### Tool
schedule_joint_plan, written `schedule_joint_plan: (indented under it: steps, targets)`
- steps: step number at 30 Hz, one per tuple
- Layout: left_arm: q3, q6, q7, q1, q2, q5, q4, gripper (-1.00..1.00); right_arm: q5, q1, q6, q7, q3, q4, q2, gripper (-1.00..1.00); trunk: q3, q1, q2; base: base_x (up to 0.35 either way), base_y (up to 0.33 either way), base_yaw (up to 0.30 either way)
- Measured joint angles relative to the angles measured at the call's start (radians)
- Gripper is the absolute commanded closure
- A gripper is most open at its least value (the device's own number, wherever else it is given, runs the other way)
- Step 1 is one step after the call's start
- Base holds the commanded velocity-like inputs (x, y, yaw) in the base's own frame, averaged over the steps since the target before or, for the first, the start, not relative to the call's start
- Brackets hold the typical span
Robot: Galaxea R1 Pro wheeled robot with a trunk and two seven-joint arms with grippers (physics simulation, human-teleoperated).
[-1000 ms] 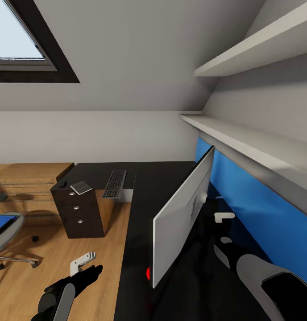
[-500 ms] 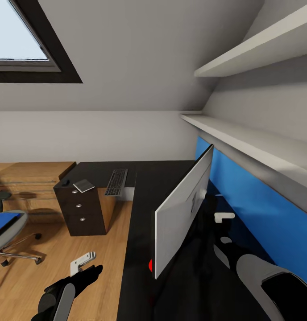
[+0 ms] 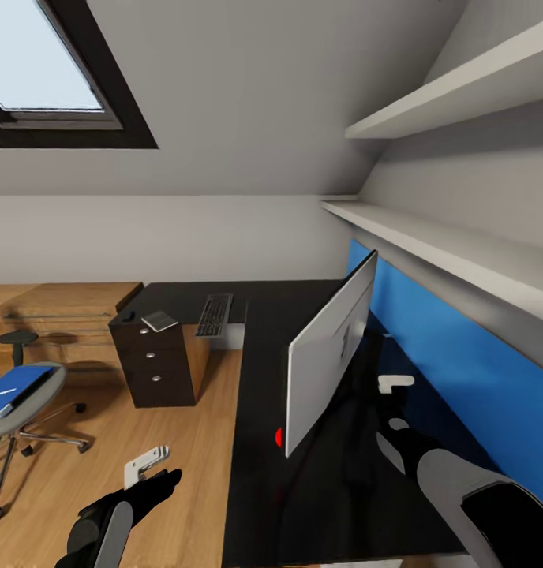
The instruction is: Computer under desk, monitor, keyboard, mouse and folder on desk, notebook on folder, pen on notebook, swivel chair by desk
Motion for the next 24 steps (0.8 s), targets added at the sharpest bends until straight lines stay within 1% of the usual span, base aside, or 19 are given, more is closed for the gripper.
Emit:
schedule_joint_plan:
  steps: [9,17,24]
  targets:
    - [0.000,0.000,-0.001,0.000,0.000,0.000,0.000,-1.00,-0.001,0.000,0.000,0.000,0.001,0.000,0.007,-1.00,0.000,0.000,0.000,-0.304,0.132,0.000]
    - [-0.001,0.000,0.000,0.000,0.000,0.000,0.001,-1.00,0.000,0.000,0.000,0.000,-0.001,0.000,0.006,-1.00,0.000,0.000,0.000,-0.304,0.134,-0.002]
    - [-0.002,0.000,0.000,0.000,0.000,0.001,0.002,-1.00,0.000,0.000,0.000,0.000,-0.001,0.000,0.005,-1.00,0.006,0.000,0.000,-0.304,0.166,-0.098]
